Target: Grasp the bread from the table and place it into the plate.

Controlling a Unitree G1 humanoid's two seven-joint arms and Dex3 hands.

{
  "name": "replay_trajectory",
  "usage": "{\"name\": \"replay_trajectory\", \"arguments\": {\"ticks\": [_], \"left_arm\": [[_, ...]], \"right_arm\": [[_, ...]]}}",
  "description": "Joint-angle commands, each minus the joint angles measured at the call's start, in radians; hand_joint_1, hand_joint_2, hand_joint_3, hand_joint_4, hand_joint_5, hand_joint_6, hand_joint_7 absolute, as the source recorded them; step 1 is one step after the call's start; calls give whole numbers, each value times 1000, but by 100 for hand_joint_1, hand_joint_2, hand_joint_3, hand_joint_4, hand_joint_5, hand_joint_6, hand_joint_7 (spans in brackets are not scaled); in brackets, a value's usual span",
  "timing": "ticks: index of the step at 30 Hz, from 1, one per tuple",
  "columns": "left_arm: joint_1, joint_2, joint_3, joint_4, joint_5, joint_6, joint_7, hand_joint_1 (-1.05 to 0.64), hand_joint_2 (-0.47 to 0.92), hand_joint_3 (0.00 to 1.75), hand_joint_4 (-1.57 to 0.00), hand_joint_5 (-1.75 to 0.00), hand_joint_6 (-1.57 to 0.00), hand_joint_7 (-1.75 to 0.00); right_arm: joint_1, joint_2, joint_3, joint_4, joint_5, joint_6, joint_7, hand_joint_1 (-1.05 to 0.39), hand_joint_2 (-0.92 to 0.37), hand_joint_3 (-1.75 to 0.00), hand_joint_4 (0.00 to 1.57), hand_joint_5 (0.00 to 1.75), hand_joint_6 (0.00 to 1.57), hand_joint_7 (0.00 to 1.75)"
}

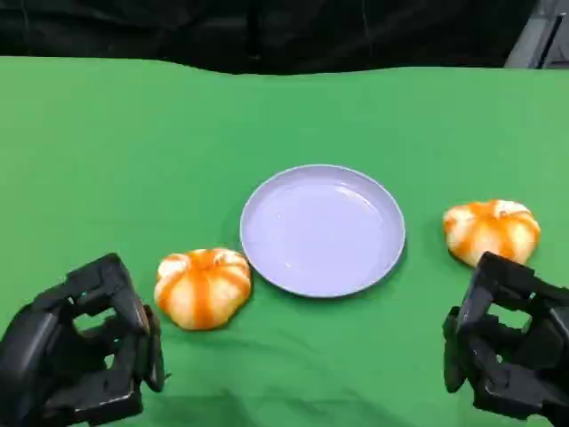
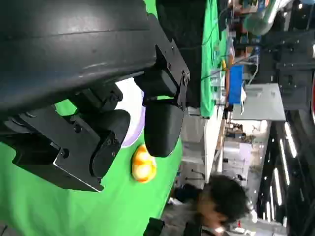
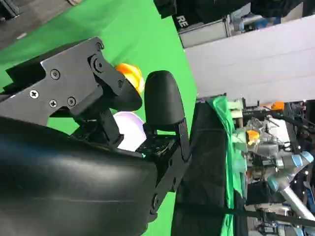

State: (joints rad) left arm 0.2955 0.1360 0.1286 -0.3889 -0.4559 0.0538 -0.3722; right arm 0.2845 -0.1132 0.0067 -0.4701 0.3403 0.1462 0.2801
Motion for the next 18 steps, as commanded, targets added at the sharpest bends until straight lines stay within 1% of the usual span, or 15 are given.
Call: {"name": "replay_trajectory", "arguments": {"ticks": [1,7,15,18], "left_arm": [[-7,0,17,27,18,-17,17,12,57,149,-99,-175,-71,-175],[-8,-6,20,30,27,-19,14,12,57,148,-99,-175,-71,-175],[-9,-6,19,53,45,-37,9,12,56,147,-97,-175,-70,-175],[-4,-6,11,71,109,-102,12,12,55,141,-91,-175,-67,-175]], "right_arm": [[-5,3,-7,3,-18,10,-33,-6,-57,-118,93,175,66,175],[-5,5,-2,1,-22,6,-44,-6,-57,-118,93,175,66,175],[-5,5,-12,11,-27,-16,-42,-6,-59,-117,92,175,65,175],[-3,16,-18,23,-22,-32,-46,-6,-58,-116,92,175,64,175]]}}
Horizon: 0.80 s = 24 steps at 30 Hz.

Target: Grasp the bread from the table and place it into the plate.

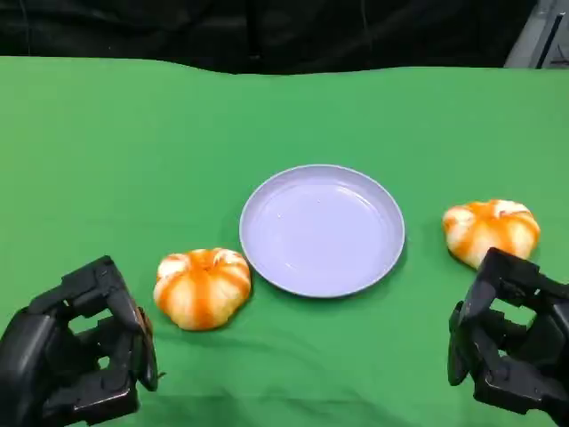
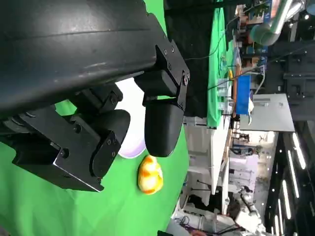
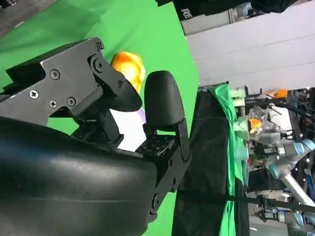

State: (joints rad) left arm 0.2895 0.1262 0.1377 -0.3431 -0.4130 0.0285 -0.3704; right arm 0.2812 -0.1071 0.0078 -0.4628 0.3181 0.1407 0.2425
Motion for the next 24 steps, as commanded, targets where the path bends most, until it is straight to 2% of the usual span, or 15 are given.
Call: {"name": "replay_trajectory", "arguments": {"ticks": [1,2,3,4,5,6,7,10,11,12,13,15,17,24], "left_arm": [[3,2,1,31,80,-95,11,13,55,139,-90,-175,-67,-175],[3,0,0,35,88,-106,11,13,55,139,-90,-175,-67,-175],[6,-1,-6,49,163,-185,31,13,55,138,-89,-175,-67,-175],[6,1,-12,64,244,-269,53,8,54,125,-84,-161,-68,-150],[6,2,-16,78,302,-333,70,-1,59,102,-80,-126,-75,-108],[5,2,-20,91,339,-377,81,-4,63,91,-80,-112,-81,-87],[4,1,-22,101,352,-398,87,-5,65,84,-80,-103,-85,-73],[2,1,-26,121,365,-432,99,-6,66,79,-80,-97,-88,-63],[2,24,-30,91,482,-442,126,-15,67,77,-68,-90,-80,-57],[2,40,-34,67,573,-449,148,-33,78,53,-49,-65,-67,-37],[-1,55,-38,37,662,-443,167,-46,86,35,-41,-39,-61,-19],[-17,70,-48,2,779,-429,194,-59,91,26,-31,-22,-56,-7],[-36,84,-60,-15,874,-412,220,-69,92,23,-25,-14,-53,-3],[-124,142,-115,-23,1137,-333,252,-85,92,25,-16,-7,-45,0]], "right_arm": [[1,12,-20,17,3,-27,-8,-6,-58,-116,92,175,65,175],[2,13,-20,18,4,-28,-8,-6,-58,-116,92,175,65,175],[1,12,-22,16,6,-24,-7,-6,-58,-116,92,175,65,175],[0,10,-23,13,5,-18,-8,-6,-58,-116,91,175,65,175],[0,8,-24,11,5,-14,-8,-7,-58,-115,91,175,64,175],[-1,7,-25,9,4,-12,-9,-7,-58,-115,90,175,64,175],[-1,6,-25,9,3,-11,-9,-7,-58,-115,90,175,64,175],[-1,6,-25,9,3,-11,-8,-7,-58,-115,90,175,64,175],[-3,5,-28,15,4,-16,-4,-7,-58,-115,89,175,63,175],[-4,3,-31,19,5,-21,0,-8,-58,-114,89,175,62,175],[-4,2,-32,21,0,-26,0,-8,-58,-114,88,175,62,175],[-2,0,-34,17,-8,-26,-2,-8,-58,-113,88,175,61,175],[0,0,-35,14,-13,-26,-3,-9,-58,-112,87,175,61,175],[-1,1,-39,4,-25,-23,-4,-9,-59,-111,88,175,62,175]]}}
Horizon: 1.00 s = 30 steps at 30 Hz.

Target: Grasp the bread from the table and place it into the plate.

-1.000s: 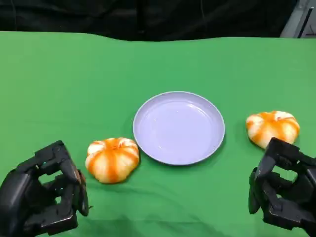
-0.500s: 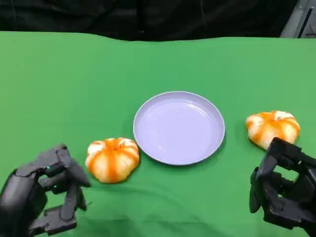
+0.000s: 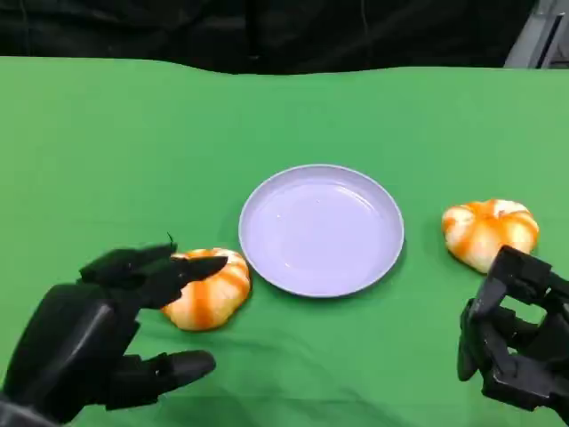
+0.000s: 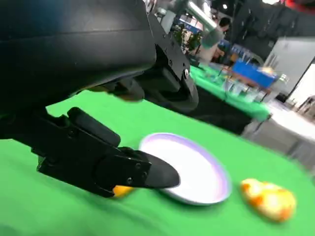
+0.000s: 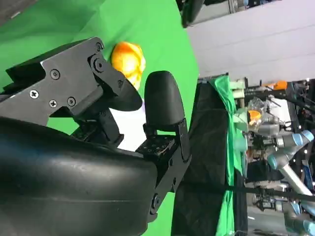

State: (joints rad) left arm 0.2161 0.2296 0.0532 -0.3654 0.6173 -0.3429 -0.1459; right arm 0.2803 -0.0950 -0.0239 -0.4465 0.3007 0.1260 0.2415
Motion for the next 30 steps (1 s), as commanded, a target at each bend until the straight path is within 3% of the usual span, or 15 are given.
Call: {"name": "replay_trajectory", "arguments": {"ticks": [1,9,20,30], "left_arm": [[-77,49,-46,11,150,52,30,-87,92,25,-16,-7,-44,0],[-250,76,-155,234,326,161,111,-91,92,27,-15,-5,-42,0],[-450,92,-277,650,316,245,210,-87,92,26,-18,-5,-42,-1],[-559,77,-385,863,284,273,264,-90,92,56,-18,-2,-39,-1]], "right_arm": [[2,-12,-7,-16,-5,-8,2,-9,-58,-114,88,175,63,175],[15,-15,-8,-34,15,-13,35,-10,-54,-119,89,175,63,174],[9,-15,1,-39,-26,-25,17,-12,-56,-117,88,175,63,175],[13,-16,4,-67,-16,0,9,-11,-57,-118,88,175,63,175]]}}
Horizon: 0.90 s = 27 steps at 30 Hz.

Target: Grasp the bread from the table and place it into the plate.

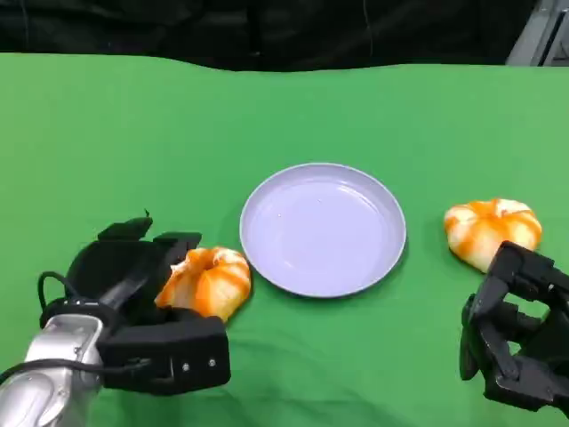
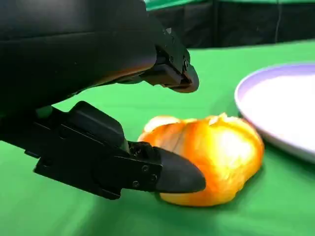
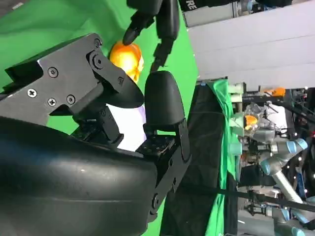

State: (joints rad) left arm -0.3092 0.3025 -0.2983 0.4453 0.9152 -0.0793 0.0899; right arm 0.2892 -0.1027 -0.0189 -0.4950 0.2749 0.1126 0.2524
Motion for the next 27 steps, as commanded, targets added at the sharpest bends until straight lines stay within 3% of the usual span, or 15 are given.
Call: {"name": "replay_trajectory", "arguments": {"ticks": [1,27], "left_arm": [[-38,2,-43,59,-18,11,29,-89,92,58,-18,-1,-39,-1],[-83,-2,-171,90,-53,71,11,-87,92,77,-21,-2,-41,-1]], "right_arm": [[5,-9,-2,-23,16,20,-1,-11,-57,-118,88,175,63,175],[2,-10,-9,-14,7,-13,14,-11,-61,-113,87,175,62,175]]}}
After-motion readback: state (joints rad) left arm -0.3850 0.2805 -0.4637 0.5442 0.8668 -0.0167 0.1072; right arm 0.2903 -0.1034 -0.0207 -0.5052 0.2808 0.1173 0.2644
